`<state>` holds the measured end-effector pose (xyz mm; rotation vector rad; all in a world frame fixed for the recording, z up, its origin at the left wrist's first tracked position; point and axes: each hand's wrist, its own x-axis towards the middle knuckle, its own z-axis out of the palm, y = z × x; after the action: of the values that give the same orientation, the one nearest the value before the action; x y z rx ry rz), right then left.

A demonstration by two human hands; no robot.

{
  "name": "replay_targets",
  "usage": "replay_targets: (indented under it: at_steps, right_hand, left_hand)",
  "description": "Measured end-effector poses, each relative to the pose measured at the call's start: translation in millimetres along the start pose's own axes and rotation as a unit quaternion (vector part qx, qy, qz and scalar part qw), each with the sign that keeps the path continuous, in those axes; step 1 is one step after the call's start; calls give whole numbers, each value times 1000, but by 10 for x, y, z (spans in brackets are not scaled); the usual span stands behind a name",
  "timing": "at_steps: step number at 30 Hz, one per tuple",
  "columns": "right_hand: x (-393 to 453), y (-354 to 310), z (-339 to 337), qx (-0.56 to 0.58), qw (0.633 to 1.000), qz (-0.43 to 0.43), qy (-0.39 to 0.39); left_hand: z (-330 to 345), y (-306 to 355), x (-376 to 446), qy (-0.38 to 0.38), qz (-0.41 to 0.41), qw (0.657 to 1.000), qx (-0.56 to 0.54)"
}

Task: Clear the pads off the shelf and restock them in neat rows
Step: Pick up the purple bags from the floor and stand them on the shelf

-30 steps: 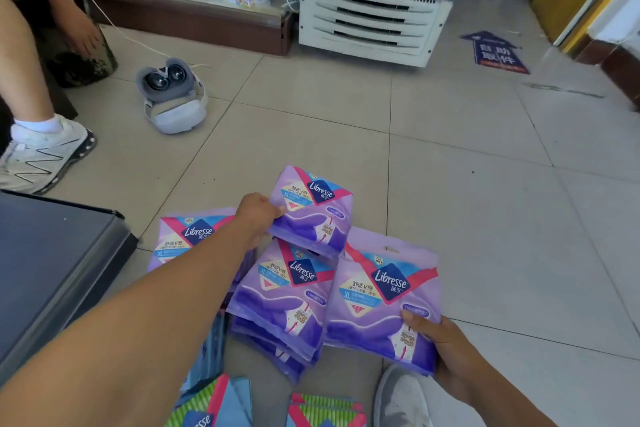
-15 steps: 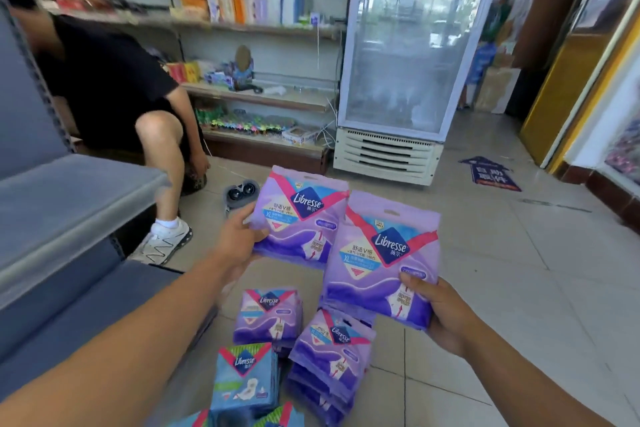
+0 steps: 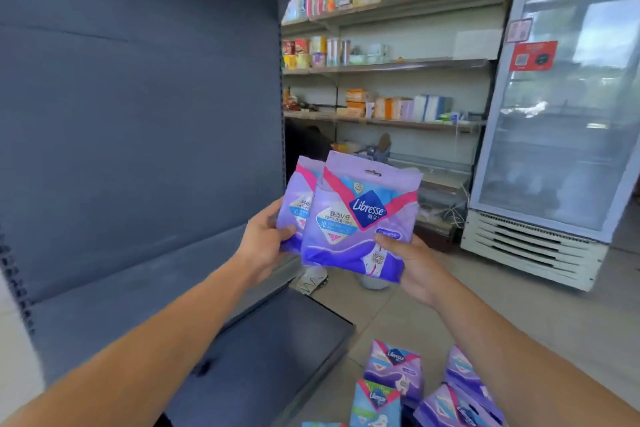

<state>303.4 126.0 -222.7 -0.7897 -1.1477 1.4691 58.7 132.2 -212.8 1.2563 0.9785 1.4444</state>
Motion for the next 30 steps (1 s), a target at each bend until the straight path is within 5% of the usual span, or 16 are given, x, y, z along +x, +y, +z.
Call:
replay_targets:
  at_steps: [6, 12, 19, 26, 30]
  right_hand:
    - [375, 238, 1259, 2, 992, 4, -124]
    - [713, 643, 2622, -29, 980, -6, -195]
    - [926, 1266, 3718, -91, 973, -20, -214]
    - [1413, 1889, 3793, -153, 964, 37, -214]
    - [1691, 2179, 3810, -183, 963, 28, -193]
  left_hand:
    - [-932, 537, -550, 70, 29, 997, 23]
    - [-1951, 875, -1118, 85, 102, 960, 246]
    - [-2915, 873, -1476, 266, 3, 833, 485]
    - [-3099, 184, -1556, 227, -108, 781, 571]
    - [-2792, -298, -1633, 84, -109, 702, 699]
